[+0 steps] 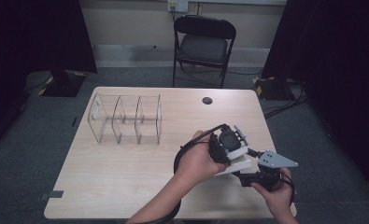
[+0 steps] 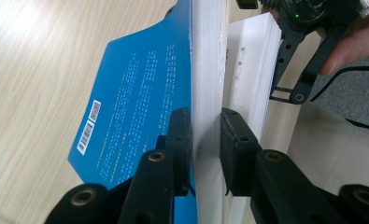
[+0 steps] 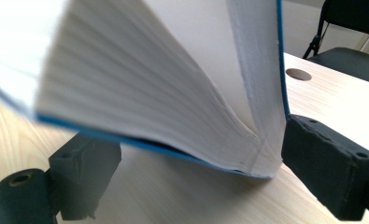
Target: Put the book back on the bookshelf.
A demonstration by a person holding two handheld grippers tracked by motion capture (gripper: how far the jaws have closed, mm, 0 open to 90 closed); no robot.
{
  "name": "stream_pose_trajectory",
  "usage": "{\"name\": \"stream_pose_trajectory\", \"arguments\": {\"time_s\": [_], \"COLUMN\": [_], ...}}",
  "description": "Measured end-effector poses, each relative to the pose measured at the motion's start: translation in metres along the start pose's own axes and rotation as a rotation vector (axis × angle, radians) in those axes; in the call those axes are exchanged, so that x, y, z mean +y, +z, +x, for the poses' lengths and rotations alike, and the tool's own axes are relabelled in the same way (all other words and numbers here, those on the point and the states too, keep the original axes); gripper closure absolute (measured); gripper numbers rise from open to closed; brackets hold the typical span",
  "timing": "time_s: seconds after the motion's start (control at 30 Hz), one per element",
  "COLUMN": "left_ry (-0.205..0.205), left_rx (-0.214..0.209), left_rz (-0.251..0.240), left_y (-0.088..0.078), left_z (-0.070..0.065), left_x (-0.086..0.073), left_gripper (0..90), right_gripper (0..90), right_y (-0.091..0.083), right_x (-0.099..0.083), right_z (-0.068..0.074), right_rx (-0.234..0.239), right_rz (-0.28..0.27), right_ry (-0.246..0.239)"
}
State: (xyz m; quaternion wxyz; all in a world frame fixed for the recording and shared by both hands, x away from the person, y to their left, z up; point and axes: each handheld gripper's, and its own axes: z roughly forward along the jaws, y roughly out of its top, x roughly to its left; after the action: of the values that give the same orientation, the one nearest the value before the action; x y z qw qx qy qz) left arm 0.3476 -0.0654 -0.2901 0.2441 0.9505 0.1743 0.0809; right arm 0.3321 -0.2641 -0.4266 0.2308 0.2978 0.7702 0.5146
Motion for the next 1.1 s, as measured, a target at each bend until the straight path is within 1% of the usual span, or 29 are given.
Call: {"name": "stream_pose_trajectory", "arguments": {"time_s": [0.03, 0.07, 0.1, 0.13, 0.17, 0.2, 0.23, 0.27, 0.3, 0.33, 0.37, 0.47, 0.57, 0.67, 0.73, 0.77, 0.83, 0.93, 0.97, 1.03, 1.07, 1.1], "left_ry": [0.007, 0.007, -0.001, -0.002, 0.0, 0.008, 0.002, 0.001, 0.002, -0.006, 0.005, 0.011, 0.038, 0.059, 0.063, 0.051, 0.049, 0.059, 0.05, 0.049, 0.05, 0.046], "left_rx": [-0.011, -0.011, -0.012, -0.009, -0.011, -0.009, -0.009, -0.021, -0.029, -0.033, -0.034, -0.031, -0.021, -0.02, -0.019, -0.023, -0.025, -0.033, -0.038, -0.046, -0.052, -0.061], "left_rz": [-0.001, -0.001, -0.008, -0.008, -0.008, -0.008, -0.005, -0.005, -0.007, -0.01, -0.007, 0.0, 0.016, 0.027, 0.031, 0.028, 0.026, 0.024, 0.018, 0.017, 0.02, 0.011], "left_y": [-0.007, -0.007, -0.012, -0.015, -0.018, -0.02, -0.02, -0.02, -0.02, -0.02, -0.02, -0.019, -0.019, -0.02, -0.02, -0.02, -0.02, -0.02, -0.019, -0.019, -0.019, -0.019], "left_z": [0.002, 0.002, 0.003, 0.004, 0.005, 0.006, 0.006, 0.008, 0.009, 0.01, 0.01, 0.009, 0.009, 0.009, 0.009, 0.009, 0.009, 0.011, 0.011, 0.011, 0.011, 0.012], "left_x": [0.001, 0.001, 0.002, 0.003, 0.005, 0.006, 0.006, 0.007, 0.007, 0.007, 0.007, 0.01, 0.013, 0.015, 0.016, 0.016, 0.016, 0.015, 0.015, 0.014, 0.013, 0.013], "left_gripper": [75.8, 75.9, 76.0, 76.0, 75.9, 75.9, 75.9, 75.9, 75.8, 75.8, 75.8, 75.5, 75.4, 75.5, 75.5, 75.5, 75.5, 75.5, 75.5, 75.4, 75.4, 75.3], "right_gripper": [9.5, 9.5, 9.1, 9.1, 9.1, 9.1, 9.1, 9.1, 9.0, 9.0, 8.9, 8.8, 8.8, 8.8, 8.8, 8.8, 8.8, 8.8, 8.8, 8.8, 8.8, 8.5], "right_y": [-0.002, -0.002, -0.004, -0.004, -0.007, -0.007, -0.007, -0.007, -0.007, -0.007, -0.006, -0.006, -0.005, -0.004, -0.004, -0.004, -0.004, -0.003, -0.003, -0.003, -0.003, -0.002], "right_x": [0.003, 0.003, 0.008, 0.008, 0.013, 0.015, 0.015, 0.017, 0.018, 0.018, 0.018, 0.018, 0.02, 0.022, 0.023, 0.023, 0.023, 0.023, 0.023, 0.023, 0.023, 0.023], "right_z": [0.0, 0.0, 0.001, 0.001, 0.002, 0.003, 0.003, 0.003, 0.002, 0.002, 0.001, -0.001, -0.003, -0.005, -0.005, -0.006, -0.006, -0.007, -0.007, -0.008, -0.008, -0.009], "right_rx": [0.014, 0.014, 0.02, 0.02, 0.018, 0.012, 0.012, 0.01, 0.015, 0.015, 0.021, 0.039, 0.045, 0.043, 0.044, 0.051, 0.052, 0.056, 0.061, 0.076, 0.076, 0.09], "right_rz": [-0.014, -0.014, -0.032, -0.032, -0.041, -0.043, -0.043, -0.042, -0.034, -0.034, -0.033, -0.031, -0.026, -0.026, -0.027, -0.026, -0.027, -0.029, -0.028, -0.022, -0.022, -0.02], "right_ry": [0.01, 0.01, -0.003, -0.003, -0.02, -0.035, -0.035, -0.051, -0.043, -0.043, -0.037, -0.032, -0.032, -0.05, -0.051, -0.052, -0.053, -0.056, -0.055, -0.071, -0.071, -0.089]}}
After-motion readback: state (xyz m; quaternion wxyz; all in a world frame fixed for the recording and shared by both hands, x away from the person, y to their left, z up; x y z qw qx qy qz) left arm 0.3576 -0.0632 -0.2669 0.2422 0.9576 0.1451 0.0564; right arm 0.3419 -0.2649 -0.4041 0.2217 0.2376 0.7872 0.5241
